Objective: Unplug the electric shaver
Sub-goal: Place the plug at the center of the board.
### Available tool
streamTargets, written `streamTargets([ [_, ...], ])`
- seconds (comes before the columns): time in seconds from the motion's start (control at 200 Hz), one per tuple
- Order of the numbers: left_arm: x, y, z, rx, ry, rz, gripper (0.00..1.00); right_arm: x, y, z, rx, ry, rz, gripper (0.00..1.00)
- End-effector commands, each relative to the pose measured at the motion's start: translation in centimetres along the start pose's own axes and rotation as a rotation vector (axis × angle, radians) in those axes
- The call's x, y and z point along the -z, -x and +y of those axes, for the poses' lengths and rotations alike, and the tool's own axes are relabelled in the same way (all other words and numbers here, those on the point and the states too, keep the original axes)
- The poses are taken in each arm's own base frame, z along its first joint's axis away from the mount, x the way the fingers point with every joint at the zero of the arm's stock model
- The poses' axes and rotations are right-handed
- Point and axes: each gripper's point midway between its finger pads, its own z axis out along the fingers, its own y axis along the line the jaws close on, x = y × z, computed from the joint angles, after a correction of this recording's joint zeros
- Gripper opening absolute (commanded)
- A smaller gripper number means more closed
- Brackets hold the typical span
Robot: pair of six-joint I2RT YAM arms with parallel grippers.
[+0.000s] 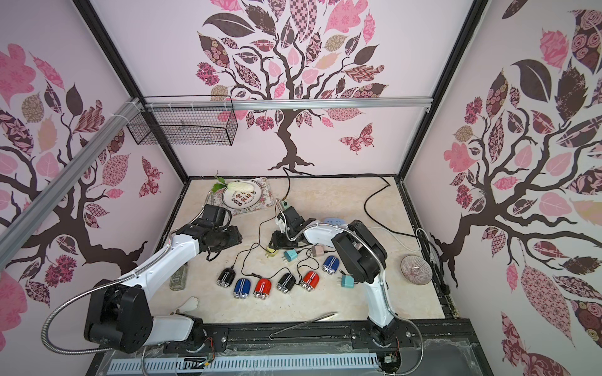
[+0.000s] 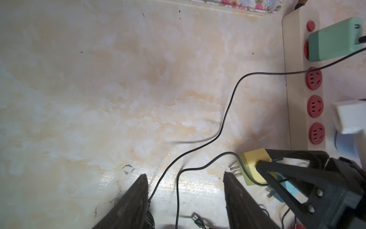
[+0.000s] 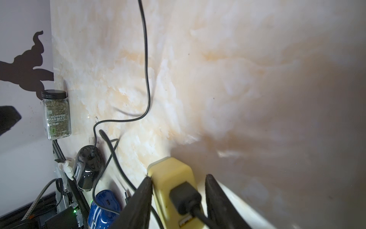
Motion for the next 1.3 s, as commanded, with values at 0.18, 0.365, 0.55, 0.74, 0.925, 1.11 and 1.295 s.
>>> streamTargets([
  [0.18, -0.2, -3.0, 2.0, -0.036, 0.079, 0.046, 0.67, 1.6, 2.5, -1.1, 0.016, -0.046, -0.05, 0.55],
  [0.365, -0.4, -4.2, 2.8, -0.029, 0.099, 0.064, 0.69, 1.8, 2.7, -1.2, 0.033, -0.067, -0.05, 0.57],
  [0.55, -0.1, -5.2, 3.5, -0.035, 0.132, 0.07, 0.7, 3.1, 3.3, -0.7, 0.054, -0.075, -0.074, 0.58],
  [0.74, -0.4, -6.5, 4.3, -0.033, 0.161, 0.089, 0.7, 4.9, 4.3, 0.4, 0.07, -0.078, -0.109, 0.59],
  [0.925, -1.0, -8.4, 5.3, -0.038, 0.219, 0.117, 0.73, 7.9, 4.6, 0.7, 0.067, -0.126, -0.171, 0.62],
  [1.11, -1.5, -9.5, 5.8, -0.029, 0.224, 0.125, 0.74, 10.2, 4.3, 1.8, 0.078, -0.123, -0.199, 0.64],
  [1.295, -1.8, -10.4, 5.8, -0.042, 0.216, 0.15, 0.75, 10.4, 3.7, 2.5, 0.092, -0.127, -0.199, 0.65],
])
